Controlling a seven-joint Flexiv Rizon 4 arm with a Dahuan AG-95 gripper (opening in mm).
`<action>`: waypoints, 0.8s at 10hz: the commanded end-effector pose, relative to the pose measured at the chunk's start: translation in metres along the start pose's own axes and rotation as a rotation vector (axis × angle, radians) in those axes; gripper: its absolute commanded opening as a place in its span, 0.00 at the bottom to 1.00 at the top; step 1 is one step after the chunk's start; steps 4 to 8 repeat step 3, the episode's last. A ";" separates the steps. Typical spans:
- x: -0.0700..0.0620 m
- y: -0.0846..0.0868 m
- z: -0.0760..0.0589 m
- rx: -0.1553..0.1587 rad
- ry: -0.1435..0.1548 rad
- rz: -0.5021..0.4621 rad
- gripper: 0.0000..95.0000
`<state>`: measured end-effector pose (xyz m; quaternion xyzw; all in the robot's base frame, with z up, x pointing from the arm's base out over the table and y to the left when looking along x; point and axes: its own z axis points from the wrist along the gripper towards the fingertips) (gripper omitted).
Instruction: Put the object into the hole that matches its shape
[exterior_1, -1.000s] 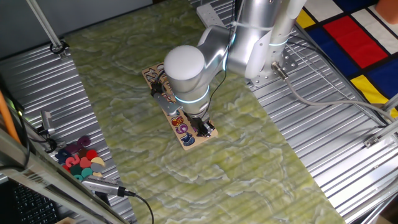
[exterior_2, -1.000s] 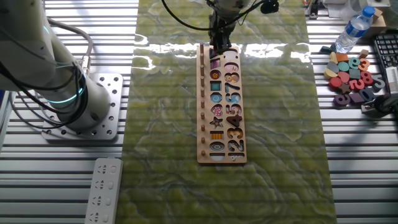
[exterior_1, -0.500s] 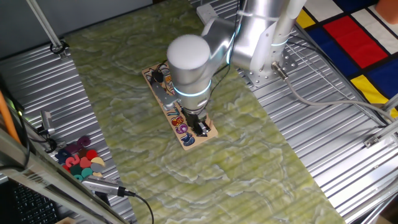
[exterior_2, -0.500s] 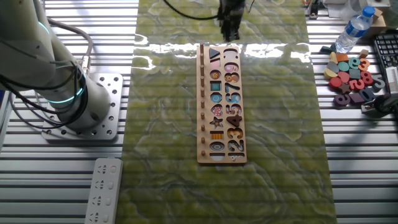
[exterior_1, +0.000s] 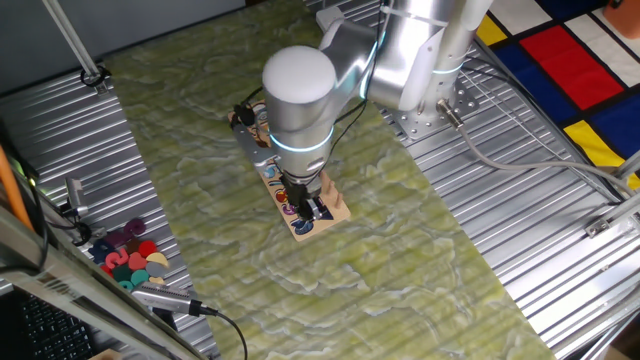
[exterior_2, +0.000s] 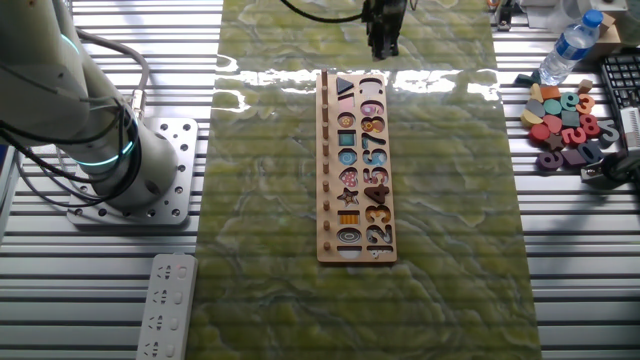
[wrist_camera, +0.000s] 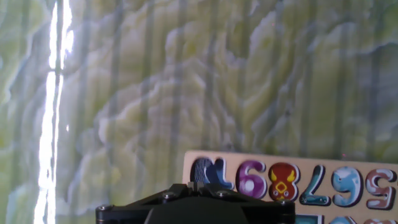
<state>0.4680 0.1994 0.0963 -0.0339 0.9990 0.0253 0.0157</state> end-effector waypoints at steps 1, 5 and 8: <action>0.000 0.000 0.000 0.002 0.004 -0.003 0.00; 0.000 0.002 0.001 0.003 0.003 -0.010 0.00; 0.000 0.002 0.001 0.003 0.003 -0.010 0.00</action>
